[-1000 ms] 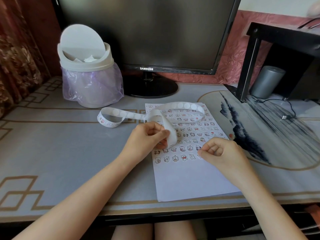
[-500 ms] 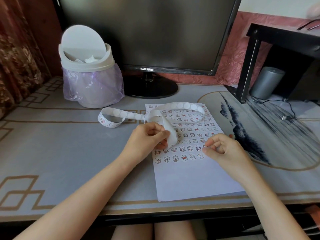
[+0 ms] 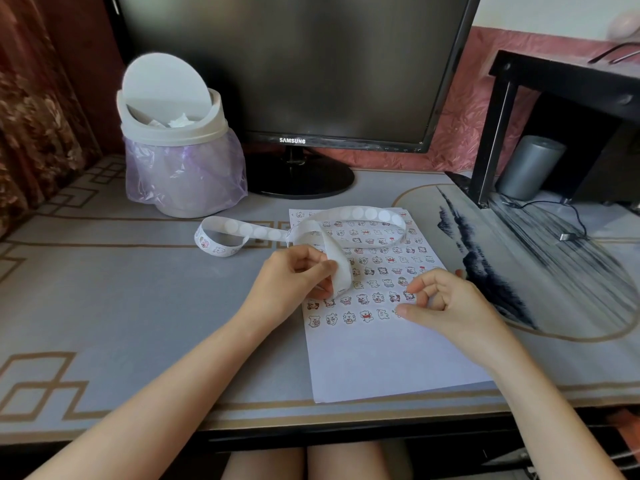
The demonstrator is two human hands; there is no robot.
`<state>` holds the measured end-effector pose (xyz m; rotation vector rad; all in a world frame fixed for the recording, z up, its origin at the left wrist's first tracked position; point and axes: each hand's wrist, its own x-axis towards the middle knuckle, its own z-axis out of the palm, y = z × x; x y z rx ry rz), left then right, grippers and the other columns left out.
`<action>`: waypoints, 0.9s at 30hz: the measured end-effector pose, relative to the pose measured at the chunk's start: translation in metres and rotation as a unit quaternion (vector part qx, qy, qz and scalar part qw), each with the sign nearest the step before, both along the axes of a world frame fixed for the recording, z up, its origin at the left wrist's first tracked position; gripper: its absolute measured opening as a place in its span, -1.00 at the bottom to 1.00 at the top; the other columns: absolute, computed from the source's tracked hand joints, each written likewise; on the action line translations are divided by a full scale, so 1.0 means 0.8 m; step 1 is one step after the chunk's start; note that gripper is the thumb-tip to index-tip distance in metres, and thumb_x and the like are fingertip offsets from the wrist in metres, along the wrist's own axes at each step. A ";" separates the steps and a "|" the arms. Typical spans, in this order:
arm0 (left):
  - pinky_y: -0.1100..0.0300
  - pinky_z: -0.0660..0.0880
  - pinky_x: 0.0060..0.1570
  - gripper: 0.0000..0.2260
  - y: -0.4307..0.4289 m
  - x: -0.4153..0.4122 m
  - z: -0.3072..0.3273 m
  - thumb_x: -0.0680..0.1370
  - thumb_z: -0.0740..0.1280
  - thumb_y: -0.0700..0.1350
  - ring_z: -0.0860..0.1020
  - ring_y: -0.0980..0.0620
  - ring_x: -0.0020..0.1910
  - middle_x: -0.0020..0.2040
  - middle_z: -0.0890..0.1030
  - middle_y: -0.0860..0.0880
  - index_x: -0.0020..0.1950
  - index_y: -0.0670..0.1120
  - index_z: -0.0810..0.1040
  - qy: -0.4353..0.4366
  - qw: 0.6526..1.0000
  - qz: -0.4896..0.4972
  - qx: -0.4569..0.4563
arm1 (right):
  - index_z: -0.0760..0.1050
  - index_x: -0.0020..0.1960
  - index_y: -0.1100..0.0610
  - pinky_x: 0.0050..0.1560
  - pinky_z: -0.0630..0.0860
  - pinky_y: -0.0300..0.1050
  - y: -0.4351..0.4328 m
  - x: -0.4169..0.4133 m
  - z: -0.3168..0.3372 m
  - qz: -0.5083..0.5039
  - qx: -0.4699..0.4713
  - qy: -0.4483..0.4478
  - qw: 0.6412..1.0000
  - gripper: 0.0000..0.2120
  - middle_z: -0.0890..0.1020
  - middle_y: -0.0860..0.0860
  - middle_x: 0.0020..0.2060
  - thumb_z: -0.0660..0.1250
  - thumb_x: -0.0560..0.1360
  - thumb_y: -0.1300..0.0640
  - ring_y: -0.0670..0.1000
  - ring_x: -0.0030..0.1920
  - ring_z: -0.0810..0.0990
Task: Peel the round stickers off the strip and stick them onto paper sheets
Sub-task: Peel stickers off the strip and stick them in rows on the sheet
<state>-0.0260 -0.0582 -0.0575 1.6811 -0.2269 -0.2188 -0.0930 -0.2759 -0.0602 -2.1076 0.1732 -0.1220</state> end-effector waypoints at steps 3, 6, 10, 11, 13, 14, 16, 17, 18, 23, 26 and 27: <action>0.28 0.57 -0.28 -0.88 0.000 0.000 0.000 0.54 0.34 -0.19 0.61 0.04 -0.37 -0.35 0.63 -0.06 -0.20 -0.15 0.53 -0.008 1.000 0.001 -0.002 | 0.53 -0.11 0.04 -0.22 0.38 -0.19 -0.003 0.001 0.000 0.019 -0.019 0.018 0.999 -0.81 0.49 -0.06 -0.30 0.46 0.39 0.27 -0.22 -0.44 0.39; 0.25 0.57 -0.29 -0.88 0.000 0.001 0.000 0.56 0.33 -0.19 0.62 0.03 -0.37 -0.35 0.63 -0.04 -0.18 -0.15 0.53 -0.016 1.000 0.006 -0.015 | 0.54 -0.11 0.05 -0.21 0.40 -0.18 -0.005 0.003 0.001 0.013 -0.017 0.012 1.000 -0.84 0.52 -0.04 -0.28 0.43 0.42 0.27 -0.16 -0.39 0.42; 0.16 0.60 -0.25 -0.88 0.002 0.002 0.000 0.57 0.32 -0.17 0.61 0.03 -0.38 -0.37 0.62 -0.01 -0.16 -0.16 0.52 -0.055 0.998 0.011 -0.015 | 0.55 -0.17 0.08 -0.30 0.44 -0.29 0.008 0.007 0.012 0.000 0.048 -0.049 0.998 -0.89 0.57 -0.03 -0.31 0.42 0.44 0.26 -0.08 -0.37 0.45; 0.13 0.61 -0.23 -0.88 0.002 0.001 0.000 0.57 0.32 -0.17 0.60 0.04 -0.38 -0.37 0.62 -0.01 -0.15 -0.17 0.52 -0.064 0.998 0.012 -0.019 | 0.56 -0.18 0.06 -0.26 0.46 -0.24 0.013 0.010 0.014 0.003 0.050 -0.072 0.996 -0.88 0.59 -0.05 -0.32 0.43 0.44 0.26 -0.08 -0.34 0.48; 0.14 0.60 -0.22 -0.88 0.002 0.001 0.002 0.57 0.31 -0.17 0.59 0.05 -0.38 -0.38 0.62 -0.02 -0.12 -0.21 0.51 -0.073 0.997 0.015 -0.032 | 0.57 -0.20 0.03 -0.16 0.48 -0.13 0.027 0.015 0.018 0.020 0.051 -0.105 0.993 -0.87 0.62 -0.07 -0.30 0.45 0.42 0.23 -0.07 -0.28 0.52; 0.16 0.60 -0.24 -0.87 0.001 0.001 0.003 0.57 0.31 -0.18 0.59 0.05 -0.39 -0.38 0.62 -0.03 -0.11 -0.23 0.51 -0.075 0.996 0.014 -0.041 | 0.57 -0.20 0.02 -0.12 0.48 -0.11 0.033 0.019 0.019 0.031 0.051 -0.113 0.992 -0.87 0.63 -0.07 -0.28 0.46 0.41 0.22 -0.06 -0.24 0.54; 0.20 0.58 -0.27 -0.86 0.001 -0.001 0.005 0.57 0.30 -0.18 0.58 0.04 -0.39 -0.37 0.61 -0.06 -0.09 -0.26 0.51 -0.076 0.995 0.011 -0.059 | 0.58 -0.16 0.03 -0.08 0.49 -0.13 0.047 0.024 0.021 0.057 0.047 -0.119 0.990 -0.89 0.66 -0.07 -0.22 0.47 0.41 0.21 -0.07 -0.17 0.57; 0.20 0.58 -0.28 -0.86 0.001 -0.001 0.006 0.57 0.30 -0.18 0.58 0.03 -0.39 -0.37 0.61 -0.08 -0.09 -0.26 0.51 -0.076 0.995 0.009 -0.065 | 0.59 -0.14 0.04 -0.05 0.49 -0.13 0.053 0.027 0.022 0.068 0.045 -0.121 0.989 -0.89 0.67 -0.06 -0.20 0.47 0.40 0.20 -0.06 -0.14 0.59; 0.21 0.58 -0.29 -0.87 0.001 -0.001 0.007 0.57 0.30 -0.19 0.58 0.02 -0.40 -0.36 0.60 -0.10 -0.09 -0.26 0.50 -0.077 0.995 0.007 -0.069 | 0.59 -0.12 0.05 -0.03 0.49 -0.13 0.059 0.030 0.023 0.078 0.048 -0.125 0.988 -0.89 0.67 -0.05 -0.19 0.47 0.40 0.21 -0.05 -0.12 0.60; 0.24 0.57 -0.32 -0.89 0.001 -0.001 0.008 0.57 0.30 -0.19 0.57 0.10 -0.41 -0.39 0.59 -0.01 -0.08 -0.24 0.51 -0.076 0.993 0.001 -0.090 | 0.58 -0.12 0.10 -0.15 0.47 -0.35 0.073 0.038 0.024 0.083 0.085 -0.139 0.983 -0.85 0.66 -0.04 -0.25 0.49 0.37 0.27 -0.16 -0.21 0.59; 0.24 0.57 -0.32 -0.89 0.000 -0.001 0.008 0.57 0.30 -0.18 0.57 0.13 -0.37 -0.37 0.59 -0.01 -0.07 -0.23 0.51 -0.075 0.993 0.002 -0.096 | 0.57 -0.14 0.12 -0.19 0.46 -0.36 0.074 0.037 0.024 0.087 0.119 -0.139 0.979 -0.85 0.65 -0.04 -0.27 0.49 0.36 0.28 -0.17 -0.24 0.58; 0.23 0.57 -0.31 -0.87 0.000 -0.002 0.008 0.57 0.30 -0.18 0.57 0.12 -0.36 -0.36 0.59 -0.02 -0.07 -0.24 0.52 -0.074 0.992 0.003 -0.099 | 0.57 -0.16 0.12 -0.19 0.46 -0.36 0.075 0.037 0.023 0.085 0.122 -0.142 0.979 -0.85 0.64 -0.05 -0.28 0.49 0.36 0.29 -0.16 -0.24 0.57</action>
